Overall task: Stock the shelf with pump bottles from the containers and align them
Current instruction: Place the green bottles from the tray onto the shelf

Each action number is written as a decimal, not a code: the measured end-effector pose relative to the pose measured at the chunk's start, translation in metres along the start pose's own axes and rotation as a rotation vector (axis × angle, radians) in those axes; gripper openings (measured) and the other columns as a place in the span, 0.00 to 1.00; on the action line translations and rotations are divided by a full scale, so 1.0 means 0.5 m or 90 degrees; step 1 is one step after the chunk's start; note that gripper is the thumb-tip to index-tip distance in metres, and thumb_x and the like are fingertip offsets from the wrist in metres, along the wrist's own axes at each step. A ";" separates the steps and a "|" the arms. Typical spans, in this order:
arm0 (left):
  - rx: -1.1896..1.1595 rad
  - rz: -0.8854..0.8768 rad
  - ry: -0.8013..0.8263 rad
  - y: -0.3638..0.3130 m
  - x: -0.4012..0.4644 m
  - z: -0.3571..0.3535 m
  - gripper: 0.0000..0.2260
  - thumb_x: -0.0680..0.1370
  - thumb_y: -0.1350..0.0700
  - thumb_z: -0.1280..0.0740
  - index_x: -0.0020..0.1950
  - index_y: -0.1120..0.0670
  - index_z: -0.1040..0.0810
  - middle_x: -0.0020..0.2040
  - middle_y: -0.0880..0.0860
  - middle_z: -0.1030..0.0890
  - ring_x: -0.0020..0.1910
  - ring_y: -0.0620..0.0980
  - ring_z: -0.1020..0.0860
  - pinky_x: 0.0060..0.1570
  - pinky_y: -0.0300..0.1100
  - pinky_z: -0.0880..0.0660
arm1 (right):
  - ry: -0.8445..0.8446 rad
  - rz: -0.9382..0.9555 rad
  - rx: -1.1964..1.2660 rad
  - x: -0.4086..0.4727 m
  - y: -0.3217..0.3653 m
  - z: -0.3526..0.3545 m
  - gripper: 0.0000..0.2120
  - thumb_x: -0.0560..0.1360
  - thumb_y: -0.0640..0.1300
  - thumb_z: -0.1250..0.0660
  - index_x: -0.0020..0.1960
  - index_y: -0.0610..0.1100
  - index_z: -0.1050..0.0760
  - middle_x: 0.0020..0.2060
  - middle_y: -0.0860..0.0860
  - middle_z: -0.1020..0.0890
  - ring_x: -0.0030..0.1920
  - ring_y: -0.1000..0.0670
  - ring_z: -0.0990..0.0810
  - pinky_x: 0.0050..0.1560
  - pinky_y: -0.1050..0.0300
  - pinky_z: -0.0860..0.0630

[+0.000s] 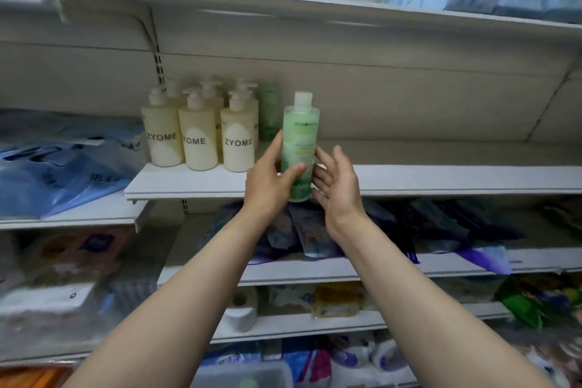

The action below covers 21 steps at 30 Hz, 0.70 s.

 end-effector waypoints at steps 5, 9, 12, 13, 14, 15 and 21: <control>-0.015 0.033 -0.018 0.049 0.060 -0.028 0.26 0.79 0.58 0.32 0.74 0.42 0.33 0.62 0.44 0.20 0.60 0.42 0.22 0.63 0.47 0.25 | 0.009 0.008 -0.028 0.079 -0.014 0.002 0.20 0.83 0.59 0.48 0.65 0.54 0.22 0.49 0.60 0.15 0.47 0.65 0.16 0.39 0.70 0.22; 0.008 0.059 -0.052 0.077 0.112 -0.042 0.17 0.80 0.58 0.35 0.68 0.45 0.29 0.57 0.45 0.19 0.55 0.44 0.21 0.52 0.37 0.24 | 0.027 0.000 -0.023 0.148 -0.019 -0.008 0.22 0.83 0.60 0.48 0.68 0.53 0.24 0.53 0.57 0.16 0.48 0.65 0.17 0.48 0.64 0.23; 0.060 0.113 -0.088 0.097 0.161 -0.057 0.03 0.81 0.56 0.36 0.55 0.51 0.27 0.50 0.49 0.20 0.50 0.49 0.21 0.41 0.33 0.29 | 0.019 -0.003 -0.026 0.204 -0.023 -0.018 0.16 0.83 0.59 0.45 0.58 0.54 0.22 0.46 0.57 0.14 0.45 0.62 0.15 0.42 0.65 0.21; 0.081 0.139 -0.102 0.105 0.178 -0.063 0.02 0.82 0.55 0.36 0.52 0.52 0.28 0.50 0.52 0.21 0.49 0.51 0.22 0.42 0.37 0.30 | 0.009 -0.009 -0.022 0.222 -0.024 -0.020 0.14 0.83 0.58 0.44 0.54 0.54 0.22 0.43 0.56 0.13 0.44 0.60 0.15 0.40 0.65 0.20; 0.106 0.170 -0.116 0.114 0.195 -0.067 0.04 0.82 0.55 0.37 0.50 0.54 0.29 0.50 0.55 0.21 0.48 0.53 0.24 0.45 0.40 0.31 | -0.003 -0.016 -0.021 0.238 -0.023 -0.023 0.14 0.83 0.57 0.43 0.53 0.53 0.22 0.43 0.54 0.13 0.44 0.58 0.14 0.40 0.64 0.19; 0.137 0.207 -0.128 0.123 0.210 -0.070 0.04 0.82 0.56 0.38 0.49 0.56 0.28 0.51 0.57 0.21 0.47 0.54 0.25 0.46 0.42 0.32 | -0.010 -0.019 -0.029 0.255 -0.024 -0.025 0.15 0.83 0.56 0.43 0.54 0.51 0.21 0.46 0.52 0.13 0.46 0.55 0.14 0.41 0.62 0.18; 0.067 0.347 -0.197 0.158 0.285 -0.092 0.12 0.81 0.57 0.37 0.61 0.61 0.23 0.60 0.60 0.21 0.60 0.59 0.23 0.59 0.45 0.28 | -0.032 -0.001 -0.061 0.334 -0.031 -0.055 0.22 0.74 0.61 0.38 0.60 0.52 0.18 0.56 0.50 0.15 0.58 0.48 0.17 0.64 0.45 0.23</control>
Point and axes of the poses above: each hand's wrist, its own x-axis towards the middle knuckle, its own z-axis out of the back of the hand, y = z × x, the point moved 3 cm from there along x, towards the middle knuckle
